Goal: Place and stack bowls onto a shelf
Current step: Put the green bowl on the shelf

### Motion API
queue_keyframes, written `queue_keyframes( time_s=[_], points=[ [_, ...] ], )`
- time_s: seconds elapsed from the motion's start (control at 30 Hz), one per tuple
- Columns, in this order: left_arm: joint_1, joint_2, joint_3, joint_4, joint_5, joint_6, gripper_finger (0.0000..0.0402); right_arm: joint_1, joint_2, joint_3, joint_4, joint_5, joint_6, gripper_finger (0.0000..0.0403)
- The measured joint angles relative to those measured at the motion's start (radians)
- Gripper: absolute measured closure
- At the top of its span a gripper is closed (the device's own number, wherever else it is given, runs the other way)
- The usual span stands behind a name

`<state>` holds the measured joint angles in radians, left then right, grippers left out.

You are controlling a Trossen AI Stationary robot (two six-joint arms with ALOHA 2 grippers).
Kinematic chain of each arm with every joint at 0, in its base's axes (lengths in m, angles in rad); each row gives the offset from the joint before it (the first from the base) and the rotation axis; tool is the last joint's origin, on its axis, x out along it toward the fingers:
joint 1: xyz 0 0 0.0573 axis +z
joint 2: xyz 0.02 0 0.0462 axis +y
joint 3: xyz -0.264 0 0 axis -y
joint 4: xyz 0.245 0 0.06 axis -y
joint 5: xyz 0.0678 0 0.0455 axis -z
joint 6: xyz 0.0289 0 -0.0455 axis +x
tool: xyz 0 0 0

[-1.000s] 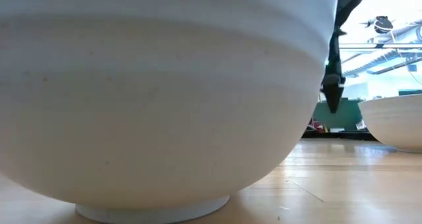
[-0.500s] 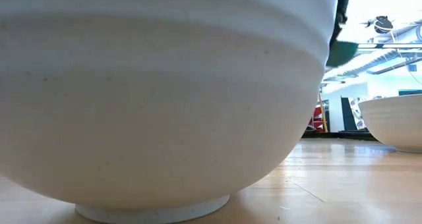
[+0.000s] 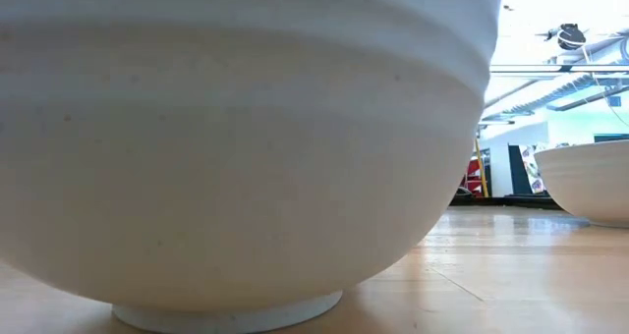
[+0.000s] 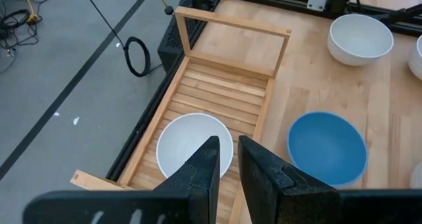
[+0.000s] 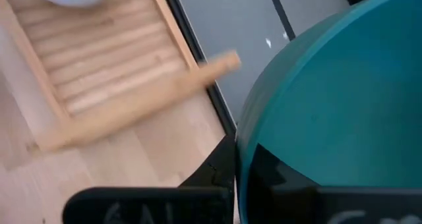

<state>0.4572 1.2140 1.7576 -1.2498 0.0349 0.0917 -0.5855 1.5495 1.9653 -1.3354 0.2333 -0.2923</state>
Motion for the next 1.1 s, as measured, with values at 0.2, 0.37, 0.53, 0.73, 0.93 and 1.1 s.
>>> queue_keyframes(
  time_s=[0.2,0.37,0.53,0.73,0.93,1.1],
  points=[
    [0.000,0.000,0.000,-0.042,0.000,-0.001,0.0339,0.090,0.177,0.196,0.022,-0.002,-0.053,0.0403],
    [0.000,0.000,0.000,-0.050,0.000,-0.009,0.0339,0.150,0.292,0.300,0.039,-0.065,-0.089,0.0403],
    [0.000,0.000,0.000,-0.055,0.000,-0.009,0.0339,0.202,0.367,0.303,0.049,-0.152,-0.112,0.0403],
    [0.000,0.000,0.000,-0.058,0.000,-0.020,0.0339,0.239,0.454,0.303,0.020,-0.218,-0.125,0.0403],
    [0.000,0.000,0.000,-0.059,0.000,-0.027,0.0339,0.247,0.524,0.302,-0.002,-0.244,-0.142,0.0403],
    [0.000,0.000,0.000,-0.059,0.000,-0.032,0.0339,0.235,0.570,0.302,-0.008,-0.313,-0.152,0.0403]
  ],
)
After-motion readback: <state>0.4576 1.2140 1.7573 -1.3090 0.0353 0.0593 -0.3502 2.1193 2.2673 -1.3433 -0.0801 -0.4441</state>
